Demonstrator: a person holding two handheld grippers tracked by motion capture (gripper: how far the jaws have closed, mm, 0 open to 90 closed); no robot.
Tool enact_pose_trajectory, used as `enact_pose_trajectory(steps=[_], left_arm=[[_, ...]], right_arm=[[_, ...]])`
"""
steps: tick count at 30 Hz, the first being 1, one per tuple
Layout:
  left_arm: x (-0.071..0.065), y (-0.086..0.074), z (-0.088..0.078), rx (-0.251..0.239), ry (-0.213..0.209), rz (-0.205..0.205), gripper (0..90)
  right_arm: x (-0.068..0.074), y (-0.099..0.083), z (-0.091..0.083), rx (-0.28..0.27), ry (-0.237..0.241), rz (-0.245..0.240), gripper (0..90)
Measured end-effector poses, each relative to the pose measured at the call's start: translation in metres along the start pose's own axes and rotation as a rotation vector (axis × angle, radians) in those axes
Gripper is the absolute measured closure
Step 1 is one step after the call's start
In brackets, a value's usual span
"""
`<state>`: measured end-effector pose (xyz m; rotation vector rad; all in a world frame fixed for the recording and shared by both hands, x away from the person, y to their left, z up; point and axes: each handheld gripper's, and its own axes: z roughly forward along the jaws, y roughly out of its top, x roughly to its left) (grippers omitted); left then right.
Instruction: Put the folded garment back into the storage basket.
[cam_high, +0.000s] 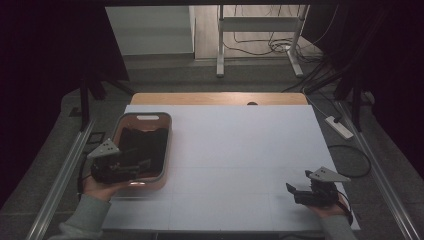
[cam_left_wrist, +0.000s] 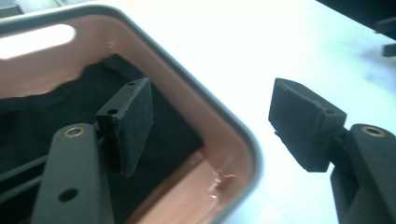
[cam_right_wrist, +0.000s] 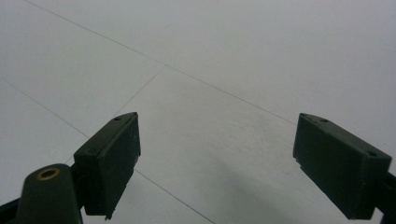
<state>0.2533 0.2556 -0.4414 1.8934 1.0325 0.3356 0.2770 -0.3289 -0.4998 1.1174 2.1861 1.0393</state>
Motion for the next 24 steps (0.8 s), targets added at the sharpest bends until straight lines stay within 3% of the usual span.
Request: enact_pose_trajectory(steps=[2,7,24], left_arm=[[-0.007,-0.005,0.004,0.002,-0.033,0.002,30.2],[-0.017,-0.013,0.011,0.002,-0.066,0.000,29.8],[-0.027,-0.028,0.016,0.014,-0.083,0.008,28.9]], right_arm=[[0.000,0.000,-0.001,-0.003,-0.002,-0.001,15.7],[0.001,0.000,-0.002,-0.003,-0.008,-0.006,15.7],[0.003,0.003,-0.003,-0.023,0.007,-0.018,15.6]])
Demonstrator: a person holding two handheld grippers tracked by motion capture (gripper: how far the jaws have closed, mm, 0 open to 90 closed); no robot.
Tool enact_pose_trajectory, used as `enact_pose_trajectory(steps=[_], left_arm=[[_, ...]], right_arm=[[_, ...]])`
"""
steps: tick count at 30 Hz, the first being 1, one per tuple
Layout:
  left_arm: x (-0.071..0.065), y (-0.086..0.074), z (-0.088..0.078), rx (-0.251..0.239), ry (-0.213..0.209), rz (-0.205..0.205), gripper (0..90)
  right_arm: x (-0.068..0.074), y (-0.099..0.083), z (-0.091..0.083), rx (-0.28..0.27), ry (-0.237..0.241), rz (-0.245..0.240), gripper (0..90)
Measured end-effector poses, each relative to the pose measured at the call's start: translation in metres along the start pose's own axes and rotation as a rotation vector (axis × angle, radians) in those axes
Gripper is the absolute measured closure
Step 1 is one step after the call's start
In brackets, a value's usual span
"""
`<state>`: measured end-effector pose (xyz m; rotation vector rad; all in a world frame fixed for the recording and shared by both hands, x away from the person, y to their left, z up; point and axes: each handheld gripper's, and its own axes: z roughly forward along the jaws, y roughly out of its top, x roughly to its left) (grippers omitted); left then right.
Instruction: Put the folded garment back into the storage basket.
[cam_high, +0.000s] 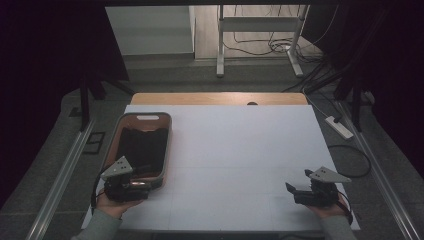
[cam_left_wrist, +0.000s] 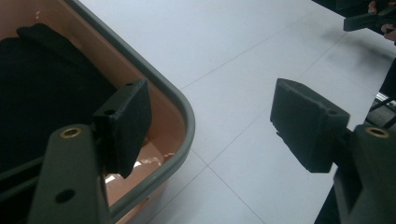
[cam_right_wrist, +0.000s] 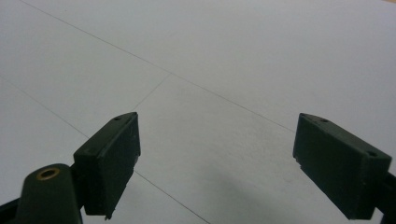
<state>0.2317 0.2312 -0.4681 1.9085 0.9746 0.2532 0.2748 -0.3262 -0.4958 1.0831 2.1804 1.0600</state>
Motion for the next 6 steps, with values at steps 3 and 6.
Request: enact_pose_trajectory(steps=[3,6], left_arm=[[0.0010,-0.0010,0.0003,-0.004,-0.001,-0.005,28.8],[0.0020,-0.0015,0.0010,-0.003,0.002,-0.010,28.4]], right_arm=[[0.0002,0.0006,0.0002,-0.004,0.005,0.002,15.4],[0.0000,0.0015,0.0010,-0.008,0.012,0.005,15.3]])
